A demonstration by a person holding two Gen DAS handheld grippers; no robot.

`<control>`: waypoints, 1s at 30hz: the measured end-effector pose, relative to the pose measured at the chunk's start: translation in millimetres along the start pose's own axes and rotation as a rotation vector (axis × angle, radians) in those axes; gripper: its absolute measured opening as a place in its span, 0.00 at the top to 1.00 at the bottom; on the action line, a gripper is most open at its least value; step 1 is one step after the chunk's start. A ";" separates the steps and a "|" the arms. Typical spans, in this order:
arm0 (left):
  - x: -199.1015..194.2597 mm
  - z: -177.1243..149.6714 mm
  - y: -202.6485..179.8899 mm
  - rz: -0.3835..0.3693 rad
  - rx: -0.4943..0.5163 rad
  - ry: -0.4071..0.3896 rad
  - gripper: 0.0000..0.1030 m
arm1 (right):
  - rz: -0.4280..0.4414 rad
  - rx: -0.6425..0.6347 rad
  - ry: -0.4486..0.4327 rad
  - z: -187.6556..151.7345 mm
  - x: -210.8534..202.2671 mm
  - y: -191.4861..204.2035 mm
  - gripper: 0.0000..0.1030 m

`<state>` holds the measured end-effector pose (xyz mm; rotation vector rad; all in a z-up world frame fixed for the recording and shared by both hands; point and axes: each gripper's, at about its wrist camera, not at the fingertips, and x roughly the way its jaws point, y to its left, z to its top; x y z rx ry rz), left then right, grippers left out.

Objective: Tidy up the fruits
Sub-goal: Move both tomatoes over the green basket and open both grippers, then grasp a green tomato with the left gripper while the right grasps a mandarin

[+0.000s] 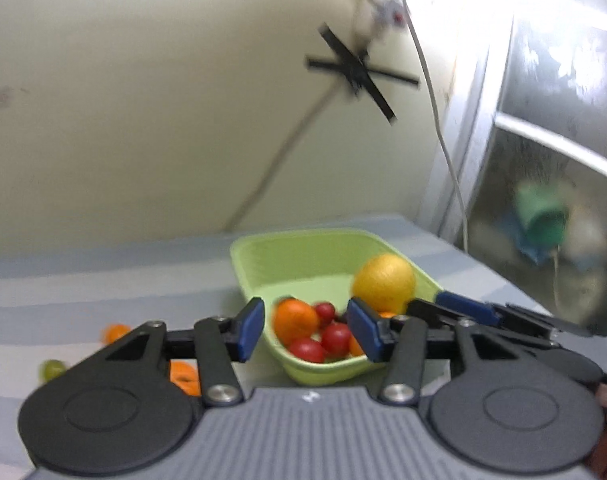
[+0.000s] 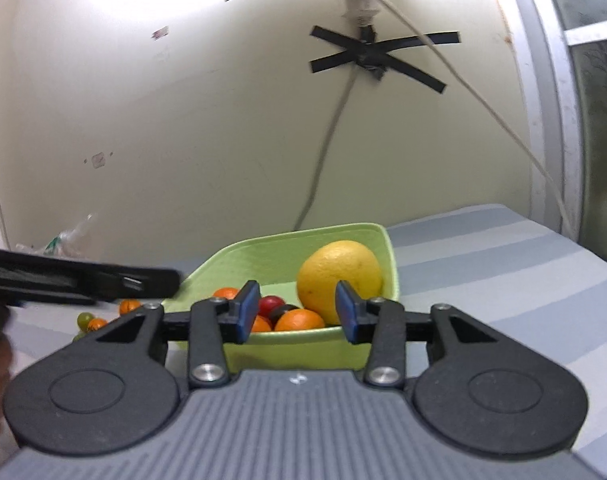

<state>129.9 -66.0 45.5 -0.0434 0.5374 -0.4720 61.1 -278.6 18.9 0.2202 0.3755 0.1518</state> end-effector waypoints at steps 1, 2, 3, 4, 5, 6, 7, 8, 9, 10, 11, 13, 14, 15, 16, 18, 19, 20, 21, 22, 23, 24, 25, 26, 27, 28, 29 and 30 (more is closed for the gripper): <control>-10.8 -0.8 7.7 0.018 -0.016 -0.021 0.55 | -0.005 0.008 -0.008 0.2 -2.0 -0.6 0.57; -21.5 -2.3 18.6 0.039 -0.040 -0.037 0.55 | -0.009 0.015 -0.018 0.2 -4.1 -1.2 0.57; -31.6 -4.7 31.5 0.064 -0.069 -0.048 0.55 | -0.013 0.020 -0.029 0.1 -7.0 -1.6 0.57; -39.3 -6.7 42.6 0.088 -0.094 -0.053 0.55 | -0.014 0.022 -0.037 0.0 -8.9 -1.2 0.57; -48.3 -10.8 56.4 0.120 -0.124 -0.056 0.55 | -0.010 0.023 -0.046 -0.3 -11.6 -0.3 0.57; -56.4 -15.6 69.8 0.154 -0.152 -0.055 0.55 | 0.001 0.021 -0.055 -0.6 -13.7 1.7 0.57; -62.0 -19.1 80.9 0.178 -0.175 -0.051 0.55 | 0.017 0.015 -0.066 -0.9 -16.4 4.9 0.57; -68.0 -24.7 92.3 0.203 -0.201 -0.044 0.55 | 0.036 0.003 -0.078 -1.7 -19.5 8.7 0.57; -72.7 -30.0 100.9 0.218 -0.223 -0.037 0.55 | 0.057 -0.015 -0.086 -2.3 -22.0 14.0 0.57; -75.3 -35.4 107.5 0.228 -0.239 -0.027 0.55 | 0.083 -0.039 -0.086 -3.2 -24.1 21.1 0.57; -77.0 -40.9 112.3 0.232 -0.248 -0.017 0.55 | 0.107 -0.060 -0.075 -4.3 -24.7 27.9 0.57; -76.7 -49.0 114.8 0.226 -0.244 0.004 0.54 | 0.168 -0.099 -0.026 -8.6 -23.5 44.1 0.57; -73.5 -51.9 113.4 0.215 -0.237 0.015 0.54 | 0.205 -0.112 0.008 -11.6 -21.6 52.5 0.57; -71.3 -53.7 111.6 0.204 -0.229 0.021 0.51 | 0.244 -0.130 0.049 -15.0 -18.2 62.7 0.57; -68.6 -55.4 109.8 0.191 -0.217 0.027 0.50 | 0.269 -0.154 0.085 -17.8 -13.9 72.9 0.57; -58.9 -57.5 104.6 0.169 -0.187 0.039 0.47 | 0.282 -0.223 0.153 -23.9 -1.4 96.5 0.57; -53.8 -59.5 102.2 0.163 -0.178 0.050 0.46 | 0.270 -0.251 0.175 -26.5 5.3 106.4 0.57; -47.7 -59.8 100.8 0.154 -0.174 0.061 0.46 | 0.262 -0.265 0.192 -26.7 13.0 113.8 0.57; -42.8 -60.3 99.1 0.146 -0.172 0.069 0.46 | 0.263 -0.269 0.212 -27.7 21.4 119.9 0.57; -37.6 -60.6 97.6 0.142 -0.171 0.077 0.46 | 0.270 -0.264 0.228 -27.8 28.2 124.1 0.57; -32.6 -60.4 98.2 0.140 -0.176 0.086 0.46 | 0.275 -0.258 0.240 -27.6 34.2 124.7 0.56; -29.5 -60.5 99.9 0.135 -0.183 0.091 0.46 | 0.272 -0.256 0.255 -27.1 42.2 126.4 0.54; -27.7 -61.0 102.2 0.125 -0.192 0.093 0.47 | 0.264 -0.260 0.267 -26.2 47.4 126.1 0.53; -25.9 -60.6 103.8 0.113 -0.200 0.093 0.47 | 0.257 -0.263 0.280 -25.2 52.6 126.7 0.49; -25.1 -60.7 104.4 0.104 -0.201 0.093 0.50 | 0.255 -0.264 0.286 -24.8 55.2 126.0 0.46; -24.0 -60.7 104.6 0.099 -0.200 0.093 0.53 | 0.253 -0.267 0.288 -23.1 59.0 126.4 0.47; -23.3 -60.9 106.0 0.093 -0.201 0.093 0.55 | 0.256 -0.270 0.290 -21.9 61.6 125.6 0.46; -22.3 -61.6 107.4 0.090 -0.204 0.097 0.60 | 0.262 -0.283 0.295 -21.5 64.6 127.9 0.46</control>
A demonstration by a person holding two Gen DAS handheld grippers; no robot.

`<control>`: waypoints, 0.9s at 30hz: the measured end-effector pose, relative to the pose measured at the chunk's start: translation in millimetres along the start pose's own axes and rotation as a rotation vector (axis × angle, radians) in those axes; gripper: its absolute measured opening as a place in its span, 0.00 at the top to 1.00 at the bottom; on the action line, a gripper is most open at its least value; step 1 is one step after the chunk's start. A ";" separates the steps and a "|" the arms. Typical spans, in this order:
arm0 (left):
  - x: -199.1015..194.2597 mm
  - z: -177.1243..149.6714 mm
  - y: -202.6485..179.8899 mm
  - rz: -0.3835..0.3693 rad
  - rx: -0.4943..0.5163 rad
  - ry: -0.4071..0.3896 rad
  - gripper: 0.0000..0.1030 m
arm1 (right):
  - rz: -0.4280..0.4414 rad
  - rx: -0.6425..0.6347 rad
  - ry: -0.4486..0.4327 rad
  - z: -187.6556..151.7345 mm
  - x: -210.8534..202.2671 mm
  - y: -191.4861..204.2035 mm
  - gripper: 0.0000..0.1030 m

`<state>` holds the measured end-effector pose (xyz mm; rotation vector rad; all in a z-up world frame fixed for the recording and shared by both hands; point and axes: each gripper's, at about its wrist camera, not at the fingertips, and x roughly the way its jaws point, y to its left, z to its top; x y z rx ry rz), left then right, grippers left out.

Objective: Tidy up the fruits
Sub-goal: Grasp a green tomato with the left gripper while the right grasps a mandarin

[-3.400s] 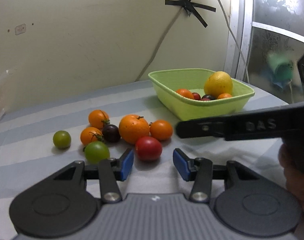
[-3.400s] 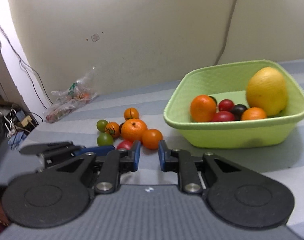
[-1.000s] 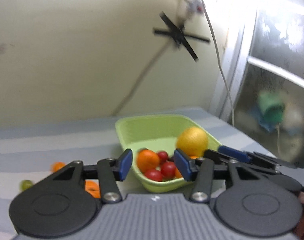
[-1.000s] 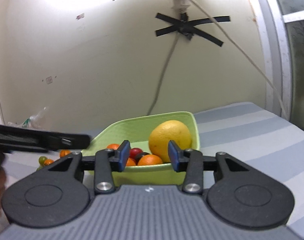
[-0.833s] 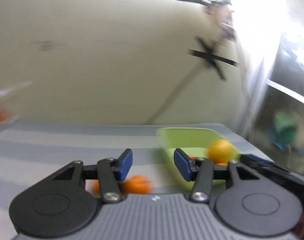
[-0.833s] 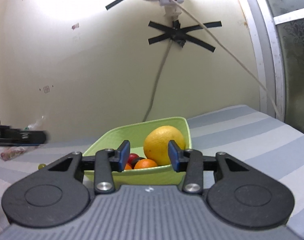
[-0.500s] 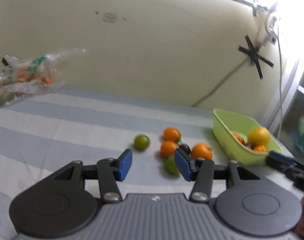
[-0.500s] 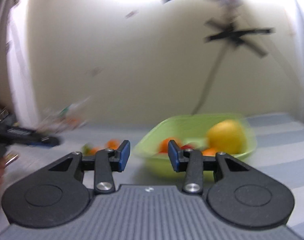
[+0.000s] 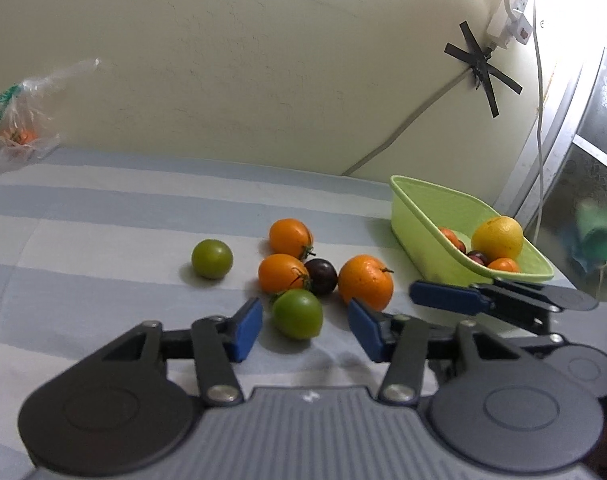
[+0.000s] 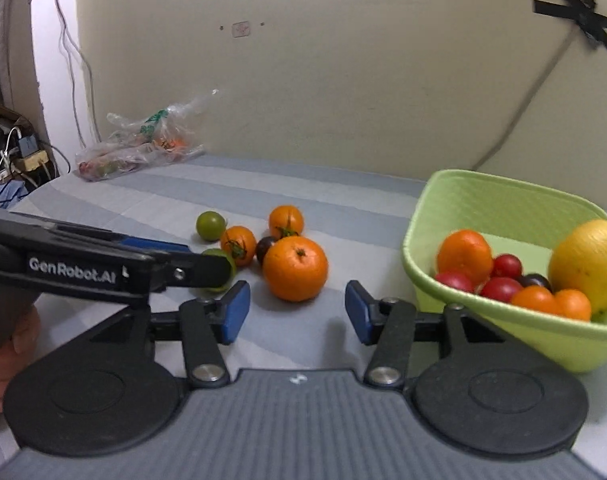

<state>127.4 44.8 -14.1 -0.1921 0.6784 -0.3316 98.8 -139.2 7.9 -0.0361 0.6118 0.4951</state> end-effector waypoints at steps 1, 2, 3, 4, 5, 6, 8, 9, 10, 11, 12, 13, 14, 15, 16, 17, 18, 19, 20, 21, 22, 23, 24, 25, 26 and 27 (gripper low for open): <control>0.4 -1.2 1.1 -0.002 -0.007 0.005 0.65 | 0.002 -0.013 0.004 -0.8 -0.3 3.6 0.46; 1.3 -2.3 2.9 -0.004 -0.016 0.010 0.66 | 0.003 -0.027 0.010 -0.6 1.9 6.1 0.46; 1.8 -3.4 5.4 -0.002 -0.028 0.014 0.69 | 0.006 -0.043 0.019 0.5 4.9 9.1 0.46; 2.1 -4.1 7.7 -0.009 -0.038 0.015 0.71 | 0.003 -0.057 0.027 0.8 7.1 11.8 0.46; 1.0 -4.7 9.7 -0.022 -0.050 0.014 0.71 | -0.003 -0.066 0.034 2.1 12.1 15.7 0.46; -0.3 -5.3 9.8 -0.022 -0.053 0.013 0.71 | -0.016 -0.078 0.036 2.6 13.6 18.0 0.46; -2.4 -6.3 9.3 -0.016 -0.052 0.008 0.71 | -0.034 -0.103 0.038 3.5 17.7 23.7 0.46; -3.6 -6.4 9.5 -0.017 -0.056 0.005 0.71 | -0.038 -0.107 0.039 3.9 19.4 23.4 0.47; -5.6 -7.1 10.5 -0.022 -0.065 0.003 0.71 | -0.041 -0.106 0.039 3.8 19.1 22.5 0.49; -8.0 -8.1 11.1 -0.025 -0.070 0.003 0.71 | -0.050 -0.100 0.033 3.7 18.0 20.9 0.60; -9.8 -9.3 11.4 -0.024 -0.070 0.003 0.71 | -0.065 -0.090 0.024 3.6 16.1 18.1 0.63; -12.1 -10.9 11.2 -0.023 -0.069 0.002 0.71 | -0.052 -0.074 0.023 3.5 14.8 14.0 0.63; -14.8 -12.9 10.8 -0.026 -0.068 0.002 0.71 | -0.047 -0.058 0.022 3.0 13.6 10.8 0.64; -17.4 -14.6 10.3 -0.029 -0.069 0.002 0.71 | -0.055 -0.046 0.018 2.2 11.2 9.1 0.64; -19.8 -15.5 9.8 -0.034 -0.070 0.001 0.71 | -0.070 -0.044 0.010 0.2 7.1 8.5 0.64; -23.1 -16.9 8.2 -0.042 -0.069 -0.002 0.71 | -0.076 -0.043 0.004 -1.9 3.4 9.2 0.64; -25.7 -17.5 6.0 -0.050 -0.066 -0.006 0.71 | -0.074 -0.039 0.000 -5.1 -2.3 8.7 0.64; -28.5 -18.5 3.1 -0.060 -0.060 -0.008 0.71 | -0.066 -0.030 -0.002 -9.3 -9.6 7.9 0.64; -30.5 -19.1 -0.7 -0.070 -0.052 -0.009 0.71 | -0.061 -0.026 -0.004 -14.2 -17.9 7.2 0.64; -31.9 -19.5 -5.3 -0.080 -0.043 -0.010 0.71 | -0.063 -0.025 -0.008 -19.0 -26.1 6.6 0.64; -32.9 -20.1 -11.1 -0.094 -0.028 -0.012 0.71 | -0.067 -0.023 -0.013 -23.3 -33.1 6.5 0.64; -33.2 -21.0 -17.2 -0.106 -0.014 -0.010 0.71 | -0.073 -0.019 -0.018 -27.9 -40.2 6.2 0.64; -33.0 -22.0 -23.2 -0.116 -0.001 -0.007 0.71 | -0.077 -0.011 -0.022 -33.0 -48.7 3.6 0.64; -32.6 -23.5 -30.0 -0.131 0.014 -0.001 0.71 | -0.082 0.001 -0.023 -38.7 -58.0 0.5 0.64; -32.1 -25.5 -37.2 -0.148 0.032 0.007 0.71 | -0.087 0.012 -0.023 -42.8 -65.0 -2.5 0.65; -31.7 -27.7 -43.8 -0.165 0.051 0.015 0.71 | -0.095 0.023 -0.026 -48.3 -74.5 -5.3 0.65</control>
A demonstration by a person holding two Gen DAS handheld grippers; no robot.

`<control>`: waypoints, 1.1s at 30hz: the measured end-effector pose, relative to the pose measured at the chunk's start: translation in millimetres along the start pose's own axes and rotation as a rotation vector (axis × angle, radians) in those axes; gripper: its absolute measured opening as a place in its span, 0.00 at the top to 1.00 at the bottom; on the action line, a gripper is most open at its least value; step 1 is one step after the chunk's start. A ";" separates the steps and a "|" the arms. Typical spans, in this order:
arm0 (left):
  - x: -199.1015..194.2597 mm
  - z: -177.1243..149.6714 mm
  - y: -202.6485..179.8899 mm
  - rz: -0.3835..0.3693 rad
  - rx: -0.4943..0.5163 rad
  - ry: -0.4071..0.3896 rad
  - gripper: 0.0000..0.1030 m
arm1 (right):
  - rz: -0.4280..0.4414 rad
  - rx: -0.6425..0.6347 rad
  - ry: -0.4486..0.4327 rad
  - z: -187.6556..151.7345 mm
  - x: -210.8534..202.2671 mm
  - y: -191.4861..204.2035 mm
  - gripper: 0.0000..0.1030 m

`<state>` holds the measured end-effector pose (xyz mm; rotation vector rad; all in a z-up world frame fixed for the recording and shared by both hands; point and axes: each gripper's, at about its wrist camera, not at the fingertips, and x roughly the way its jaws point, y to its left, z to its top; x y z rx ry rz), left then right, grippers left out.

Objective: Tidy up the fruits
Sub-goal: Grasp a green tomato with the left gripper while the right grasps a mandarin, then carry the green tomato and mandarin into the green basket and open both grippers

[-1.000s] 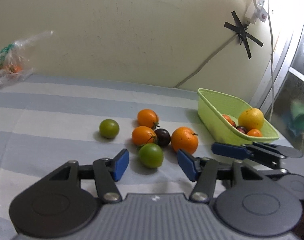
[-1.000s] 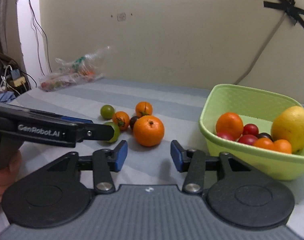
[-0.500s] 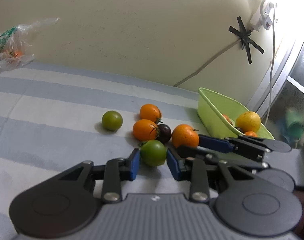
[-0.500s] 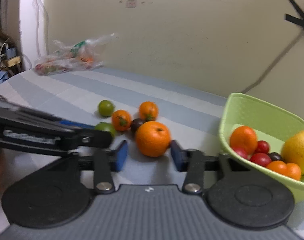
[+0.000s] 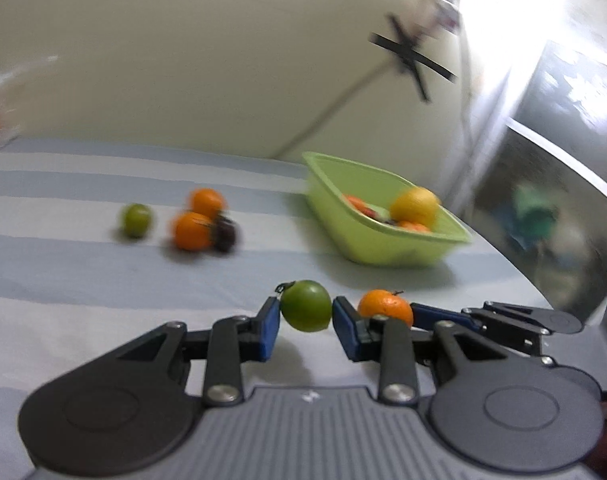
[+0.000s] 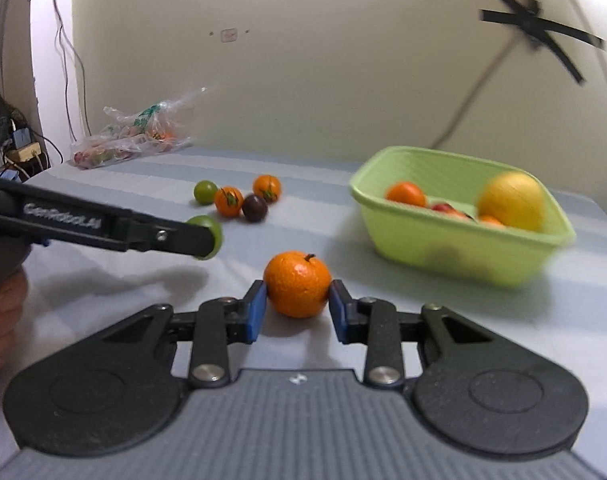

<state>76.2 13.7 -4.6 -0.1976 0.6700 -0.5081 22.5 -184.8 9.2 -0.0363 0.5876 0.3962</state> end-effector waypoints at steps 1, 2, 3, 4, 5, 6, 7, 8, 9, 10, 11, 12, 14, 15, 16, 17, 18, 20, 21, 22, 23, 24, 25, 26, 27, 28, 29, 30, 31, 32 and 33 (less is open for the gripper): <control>2.1 -1.9 -7.3 -0.014 0.020 0.010 0.71 | -0.007 0.006 -0.001 -3.9 -6.9 -3.0 0.65; 4.8 -4.2 -15.5 -0.026 0.045 0.022 0.71 | -0.016 0.010 -0.003 -7.1 -12.4 -4.2 0.64; 7.5 -5.5 -22.1 -0.033 0.063 0.031 0.71 | -0.027 0.012 -0.005 -10.7 -18.2 -6.3 0.64; 9.9 -8.6 -28.8 -0.039 0.082 0.040 0.71 | -0.041 0.012 -0.007 -14.4 -23.4 -7.5 0.64; 12.1 -11.6 -34.5 -0.044 0.098 0.050 0.71 | -0.055 0.009 -0.008 -17.3 -26.4 -8.2 0.64; 13.0 -15.7 -38.6 -0.047 0.110 0.058 0.71 | -0.069 0.004 -0.006 -20.7 -29.4 -9.2 0.64; 15.8 -17.5 -42.9 -0.045 0.120 0.068 0.71 | -0.077 -0.004 -0.006 -23.8 -32.5 -9.5 0.64; 18.7 -19.2 -46.4 -0.040 0.128 0.079 0.71 | -0.075 -0.008 -0.007 -25.8 -33.7 -10.1 0.64; 20.4 -20.6 -49.5 -0.031 0.133 0.084 0.71 | -0.074 -0.010 -0.009 -27.3 -35.1 -10.6 0.64; 20.4 -20.8 -51.3 -0.022 0.138 0.080 0.70 | -0.078 -0.015 -0.008 -28.0 -35.2 -10.5 0.64; 20.9 -20.0 -53.0 -0.017 0.142 0.082 0.69 | -0.085 -0.019 -0.007 -28.4 -35.6 -10.3 0.63; 20.8 -18.9 -54.4 -0.016 0.142 0.082 0.69 | -0.090 -0.023 -0.002 -28.1 -33.7 -10.2 0.61; 19.6 -17.3 -56.2 -0.009 0.145 0.078 0.68 | -0.080 -0.016 0.001 -28.7 -32.4 -13.0 0.56; 19.7 -17.1 -56.9 -0.004 0.148 0.079 0.69 | -0.074 -0.013 0.003 -29.3 -32.4 -13.8 0.56; 20.1 -17.1 -56.9 -0.002 0.147 0.083 0.69 | -0.065 -0.014 0.007 -28.6 -30.5 -14.7 0.56; 21.2 -17.2 -56.4 -0.005 0.145 0.089 0.70 | -0.056 -0.014 0.009 -27.9 -28.5 -15.4 0.56; 22.0 -17.5 -56.3 -0.010 0.142 0.092 0.70 | -0.049 -0.014 0.010 -28.3 -28.4 -15.5 0.56; 22.6 -17.7 -57.9 -0.007 0.152 0.087 0.71 | -0.036 -0.019 0.015 -27.5 -25.4 -15.1 0.56; 22.8 -16.9 -58.2 -0.006 0.153 0.087 0.71 | -0.025 -0.023 0.022 -26.9 -23.4 -14.8 0.58; 23.1 -15.6 -57.8 -0.007 0.149 0.088 0.71 | -0.015 -0.026 0.022 -26.3 -22.9 -14.7 0.61; 23.1 -13.2 -56.7 -0.012 0.143 0.088 0.71 | -0.021 -0.028 0.015 -26.0 -23.7 -14.4 0.62; 23.3 -10.1 -56.0 -0.020 0.135 0.084 0.71 | -0.021 -0.027 0.004 -25.1 -24.7 -14.8 0.62; 23.2 -5.7 -55.8 -0.030 0.127 0.078 0.71 | -0.023 -0.025 -0.009 -23.9 -25.9 -15.5 0.62; 23.4 0.1 -56.2 -0.038 0.123 0.069 0.71 | -0.028 -0.022 -0.025 -22.0 -27.0 -16.6 0.63; 23.8 6.4 -56.7 -0.044 0.125 0.059 0.71 | -0.035 -0.019 -0.041 -19.3 -27.8 -18.5 0.63; 24.6 13.5 -58.6 -0.048 0.130 0.046 0.71 | -0.047 -0.015 -0.065 -15.3 -28.9 -20.3 0.63; 26.0 21.5 -61.5 -0.049 0.141 0.030 0.71 | -0.059 -0.013 -0.085 -11.1 -29.2 -22.7 0.63; 27.8 29.1 -64.9 -0.049 0.152 0.015 0.71 | -0.074 -0.011 -0.107 -6.7 -29.3 -24.6 0.63; 30.0 37.1 -68.2 -0.047 0.165 -0.002 0.71 | -0.091 -0.007 -0.133 -1.0 -29.0 -27.5 0.63; 33.9 45.6 -70.9 -0.046 0.178 -0.018 0.71 | -0.107 -0.003 -0.158 5.0 -27.9 -31.2 0.63; 38.7 53.0 -72.4 -0.047 0.184 -0.028 0.71 | -0.120 0.002 -0.180 10.0 -25.8 -36.0 0.63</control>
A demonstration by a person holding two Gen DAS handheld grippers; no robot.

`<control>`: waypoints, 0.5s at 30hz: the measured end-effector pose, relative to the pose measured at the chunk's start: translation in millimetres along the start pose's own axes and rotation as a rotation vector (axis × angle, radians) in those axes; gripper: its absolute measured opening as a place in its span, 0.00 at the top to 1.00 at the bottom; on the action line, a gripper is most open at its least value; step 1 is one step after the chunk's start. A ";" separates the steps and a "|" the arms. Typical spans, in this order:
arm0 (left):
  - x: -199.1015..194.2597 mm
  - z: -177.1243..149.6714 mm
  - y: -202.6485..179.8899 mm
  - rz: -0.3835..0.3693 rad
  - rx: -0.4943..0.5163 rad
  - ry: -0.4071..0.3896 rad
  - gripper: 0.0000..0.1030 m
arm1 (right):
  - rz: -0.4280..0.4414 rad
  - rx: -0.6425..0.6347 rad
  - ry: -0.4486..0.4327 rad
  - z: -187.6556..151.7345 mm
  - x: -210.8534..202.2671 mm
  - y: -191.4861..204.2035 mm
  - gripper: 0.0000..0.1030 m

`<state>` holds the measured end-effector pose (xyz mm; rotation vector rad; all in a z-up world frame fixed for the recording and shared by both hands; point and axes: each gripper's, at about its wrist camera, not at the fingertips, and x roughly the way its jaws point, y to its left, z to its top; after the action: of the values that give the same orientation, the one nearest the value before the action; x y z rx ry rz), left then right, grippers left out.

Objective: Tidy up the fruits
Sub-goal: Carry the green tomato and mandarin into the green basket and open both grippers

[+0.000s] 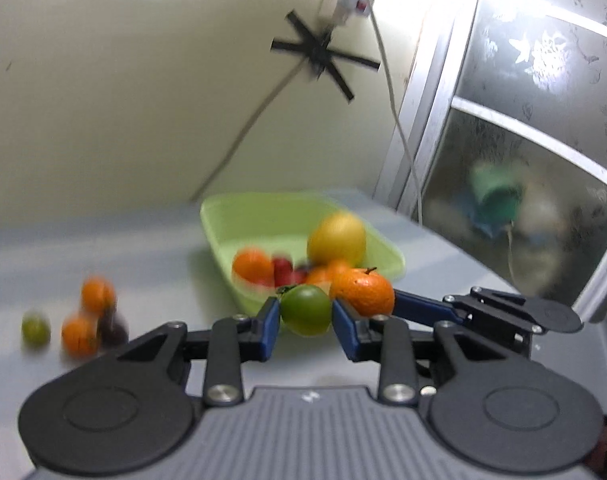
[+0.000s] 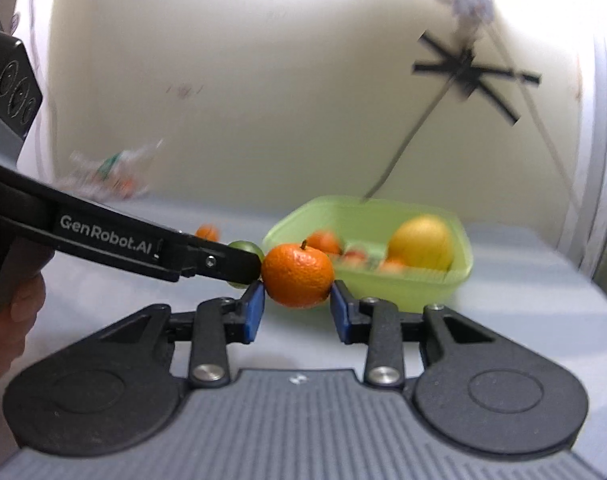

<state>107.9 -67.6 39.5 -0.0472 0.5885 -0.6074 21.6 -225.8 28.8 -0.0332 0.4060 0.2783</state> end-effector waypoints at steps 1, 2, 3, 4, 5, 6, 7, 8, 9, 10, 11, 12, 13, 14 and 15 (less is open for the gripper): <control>6.8 7.2 1.2 0.001 -0.004 -0.005 0.71 | -0.012 0.007 -0.014 4.1 4.2 -4.1 0.63; 15.8 14.9 3.9 0.002 -0.016 -0.004 0.71 | -0.024 0.017 -0.021 8.3 10.4 -9.3 0.63; 24.9 21.1 6.2 0.005 -0.028 0.000 0.71 | -0.031 0.027 -0.022 10.7 15.9 -13.1 0.63; 35.3 26.7 8.5 0.011 -0.037 0.005 0.71 | -0.042 0.041 -0.020 13.7 23.1 -17.4 0.63; 47.6 32.0 10.7 0.025 -0.040 0.013 0.71 | -0.053 0.049 -0.019 15.7 29.6 -20.5 0.63; 58.1 35.9 11.4 0.038 -0.036 0.022 0.71 | -0.063 0.056 -0.017 16.9 36.0 -23.4 0.64; 68.5 39.7 12.8 0.050 -0.031 0.033 0.71 | -0.073 0.066 -0.014 17.8 43.0 -26.0 0.64; 79.8 42.2 14.6 0.056 -0.031 0.045 0.71 | -0.078 0.079 -0.013 17.9 48.8 -28.5 0.63; 88.7 43.4 16.7 0.063 -0.038 0.056 0.72 | -0.081 0.096 -0.012 16.6 54.3 -31.4 0.63; 96.2 45.1 18.3 0.091 -0.044 0.059 0.71 | -0.085 0.109 -0.011 15.0 57.3 -33.5 0.62; 102.7 46.5 20.1 0.101 -0.048 0.061 0.71 | -0.089 0.111 -0.003 13.3 59.9 -35.0 0.57; 106.7 47.5 22.5 0.103 -0.054 0.057 0.71 | -0.094 0.105 -0.002 12.5 60.1 -35.8 0.52; 109.6 48.2 25.3 0.102 -0.064 0.055 0.69 | -0.111 0.096 -0.012 11.4 59.1 -36.2 0.51; 111.0 48.7 28.8 0.097 -0.082 0.054 0.69 | -0.123 0.091 -0.021 11.5 57.1 -37.2 0.51; 110.7 48.3 32.4 0.086 -0.099 0.051 0.66 | -0.129 0.092 -0.032 11.5 55.2 -37.9 0.51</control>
<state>224.1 -107.9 16.9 -0.0996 0.6663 -0.4968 85.1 -246.9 16.7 0.0347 0.3828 0.1322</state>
